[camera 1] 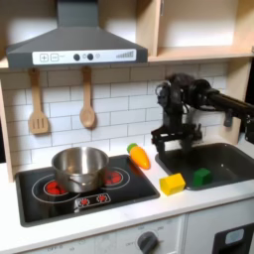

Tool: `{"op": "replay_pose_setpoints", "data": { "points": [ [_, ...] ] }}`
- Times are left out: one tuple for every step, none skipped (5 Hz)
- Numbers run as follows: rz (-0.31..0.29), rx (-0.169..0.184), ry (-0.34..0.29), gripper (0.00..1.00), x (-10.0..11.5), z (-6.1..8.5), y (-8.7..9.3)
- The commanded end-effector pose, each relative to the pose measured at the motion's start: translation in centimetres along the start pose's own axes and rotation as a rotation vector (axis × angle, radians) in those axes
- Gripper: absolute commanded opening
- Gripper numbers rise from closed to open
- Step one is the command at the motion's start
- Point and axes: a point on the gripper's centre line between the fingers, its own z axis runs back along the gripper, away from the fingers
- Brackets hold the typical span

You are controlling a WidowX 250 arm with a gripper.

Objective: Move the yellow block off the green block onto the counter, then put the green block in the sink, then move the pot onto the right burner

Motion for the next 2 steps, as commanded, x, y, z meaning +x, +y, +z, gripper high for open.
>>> {"op": "replay_pose_setpoints", "data": {
  "points": [
    [0.034, 0.018, -0.004, 1.0, -0.5, 2.4, 4.0],
    [0.049, 0.032, -0.013, 1.0, -0.6, 3.4, 6.3]
  ]
}}
